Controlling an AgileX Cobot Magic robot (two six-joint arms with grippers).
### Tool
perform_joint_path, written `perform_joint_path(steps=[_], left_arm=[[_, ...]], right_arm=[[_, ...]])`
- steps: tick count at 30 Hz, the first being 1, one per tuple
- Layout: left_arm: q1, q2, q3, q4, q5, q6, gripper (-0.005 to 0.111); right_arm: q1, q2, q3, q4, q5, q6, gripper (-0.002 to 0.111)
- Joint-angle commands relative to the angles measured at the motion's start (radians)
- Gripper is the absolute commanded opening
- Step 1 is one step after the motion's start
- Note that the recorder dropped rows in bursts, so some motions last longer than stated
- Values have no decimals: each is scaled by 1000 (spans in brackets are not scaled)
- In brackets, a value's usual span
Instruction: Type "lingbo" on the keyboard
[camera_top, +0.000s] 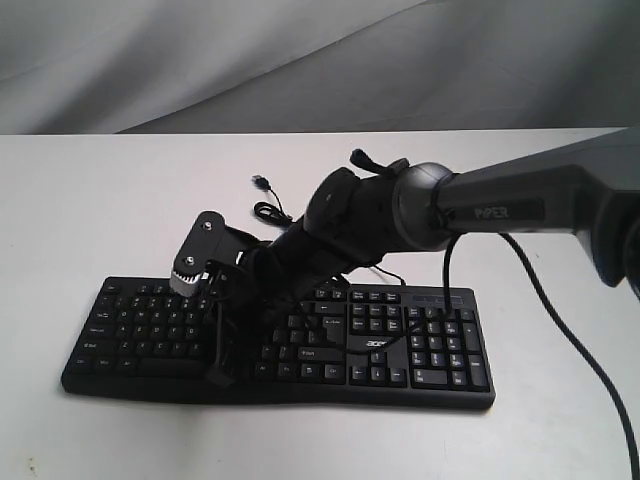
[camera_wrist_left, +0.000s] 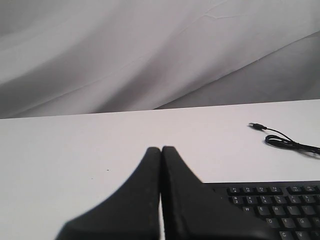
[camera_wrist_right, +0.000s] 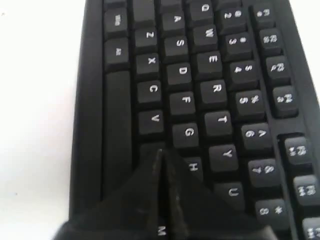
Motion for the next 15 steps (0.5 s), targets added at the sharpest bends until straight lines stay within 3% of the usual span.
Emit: perform_joint_path(steps=[1,15], left_arm=[[-5,-5,5,0,-6,-2,1],[-5,-5,5,0,-6,-2,1]], right_arm=[[15,-17,-61,0,-8,2,0],[21,48,-124,34,-6,25,0]])
